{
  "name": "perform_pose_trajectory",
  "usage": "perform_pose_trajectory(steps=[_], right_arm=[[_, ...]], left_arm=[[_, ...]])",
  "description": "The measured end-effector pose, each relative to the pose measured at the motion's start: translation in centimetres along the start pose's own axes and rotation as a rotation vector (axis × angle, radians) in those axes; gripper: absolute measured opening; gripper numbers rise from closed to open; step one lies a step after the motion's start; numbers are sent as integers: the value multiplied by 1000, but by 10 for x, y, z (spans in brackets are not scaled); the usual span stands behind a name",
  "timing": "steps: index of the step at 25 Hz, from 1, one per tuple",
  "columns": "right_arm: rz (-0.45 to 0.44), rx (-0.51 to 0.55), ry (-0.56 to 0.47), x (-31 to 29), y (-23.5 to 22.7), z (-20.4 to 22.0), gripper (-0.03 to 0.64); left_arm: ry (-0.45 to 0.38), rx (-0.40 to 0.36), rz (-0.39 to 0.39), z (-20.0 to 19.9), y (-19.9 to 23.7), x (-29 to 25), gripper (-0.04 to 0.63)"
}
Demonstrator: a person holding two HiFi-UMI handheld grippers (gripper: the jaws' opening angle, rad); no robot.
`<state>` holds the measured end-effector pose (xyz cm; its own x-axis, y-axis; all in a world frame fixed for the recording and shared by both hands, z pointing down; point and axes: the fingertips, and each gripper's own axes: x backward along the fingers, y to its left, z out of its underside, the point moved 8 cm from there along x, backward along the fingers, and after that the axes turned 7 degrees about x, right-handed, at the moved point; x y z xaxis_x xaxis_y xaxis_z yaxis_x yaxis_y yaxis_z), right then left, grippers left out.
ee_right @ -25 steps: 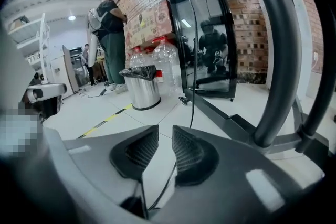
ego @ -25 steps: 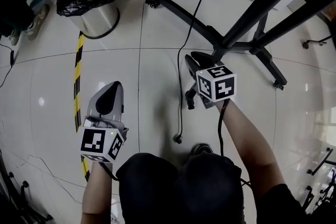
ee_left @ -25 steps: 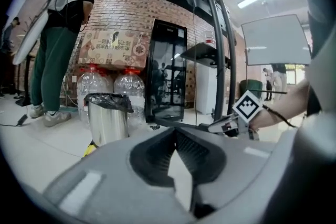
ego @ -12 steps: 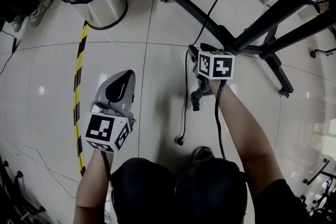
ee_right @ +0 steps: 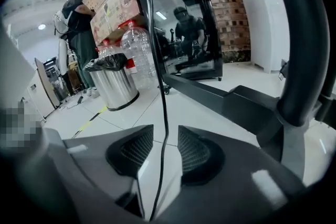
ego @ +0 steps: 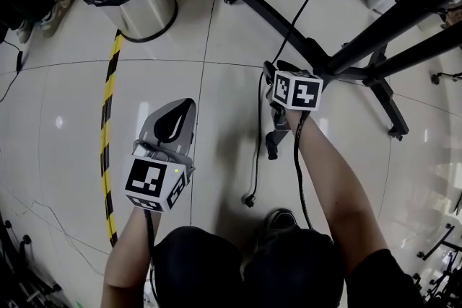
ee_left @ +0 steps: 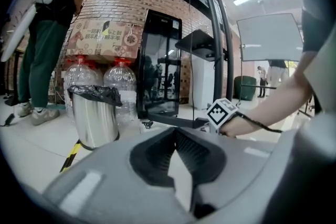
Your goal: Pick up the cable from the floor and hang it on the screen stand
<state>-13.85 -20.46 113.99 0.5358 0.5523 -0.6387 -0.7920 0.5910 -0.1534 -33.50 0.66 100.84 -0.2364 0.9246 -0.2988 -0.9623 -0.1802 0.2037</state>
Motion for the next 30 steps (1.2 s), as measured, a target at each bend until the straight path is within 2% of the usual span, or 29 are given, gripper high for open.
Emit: perform_pose_trajectory(steps=[4, 7, 10, 13, 18, 23, 25, 28, 30], right_arm=[[5, 75, 9, -7, 0, 0, 86], [-9, 101, 14, -11, 4, 1, 77], [-25, 88, -2, -11, 7, -1, 31], [-72, 47, -36, -7, 13, -4, 29], [-153, 45, -88, 7, 27, -8, 25], [-245, 88, -159, 43, 45, -21, 25], [-275, 104, -176, 67, 53, -30, 25], [-295, 98, -169, 113, 61, -47, 23], [-314, 92, -159, 142, 73, -61, 23]], left_arm=[[3, 1, -2, 3, -1, -4, 5], [14, 7, -13, 8, 2, -9, 5], [18, 18, -13, 9, 3, -12, 5], [15, 14, -11, 8, 4, -12, 5], [9, 20, -9, 8, 6, -12, 5], [14, 27, -16, 1, 7, -11, 5], [10, 54, -16, -6, 2, -7, 5], [-7, 133, 15, -29, -17, 5, 5], [5, 134, 25, -55, -30, 18, 5]])
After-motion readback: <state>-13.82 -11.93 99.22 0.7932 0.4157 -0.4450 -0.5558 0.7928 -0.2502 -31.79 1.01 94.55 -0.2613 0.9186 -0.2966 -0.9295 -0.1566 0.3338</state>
